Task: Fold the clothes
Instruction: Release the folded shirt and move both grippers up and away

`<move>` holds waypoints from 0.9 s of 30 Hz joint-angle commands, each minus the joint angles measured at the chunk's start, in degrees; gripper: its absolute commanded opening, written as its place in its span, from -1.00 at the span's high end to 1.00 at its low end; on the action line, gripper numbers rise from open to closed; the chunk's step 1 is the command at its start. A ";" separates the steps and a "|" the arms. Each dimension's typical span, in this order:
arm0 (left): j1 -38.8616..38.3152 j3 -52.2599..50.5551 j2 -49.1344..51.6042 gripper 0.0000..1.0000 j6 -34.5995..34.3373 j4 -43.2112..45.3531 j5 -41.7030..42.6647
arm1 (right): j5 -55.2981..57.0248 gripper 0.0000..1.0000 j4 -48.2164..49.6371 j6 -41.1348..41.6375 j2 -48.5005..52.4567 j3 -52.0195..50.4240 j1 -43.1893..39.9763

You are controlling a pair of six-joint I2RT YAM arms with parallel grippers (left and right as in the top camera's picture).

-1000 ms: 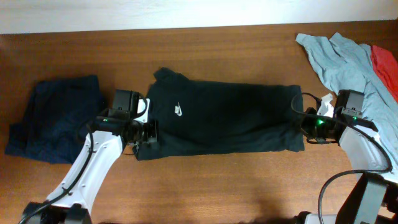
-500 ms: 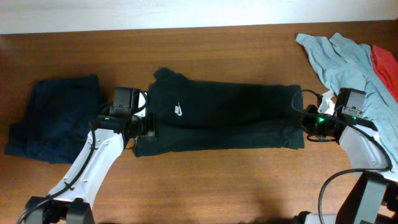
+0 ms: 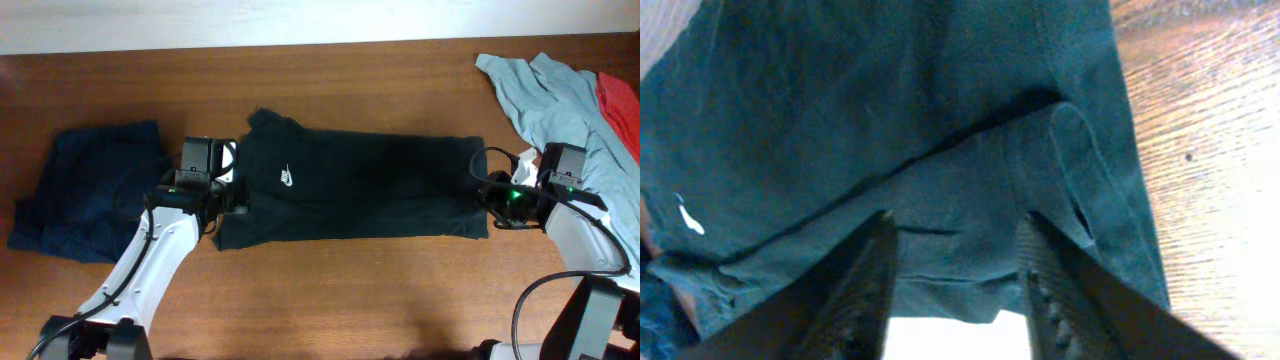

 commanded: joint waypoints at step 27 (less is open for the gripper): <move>-1.68 37.24 38.71 -0.60 18.91 9.46 12.74 | 1.60 -0.33 -24.20 -4.42 3.76 29.22 -0.17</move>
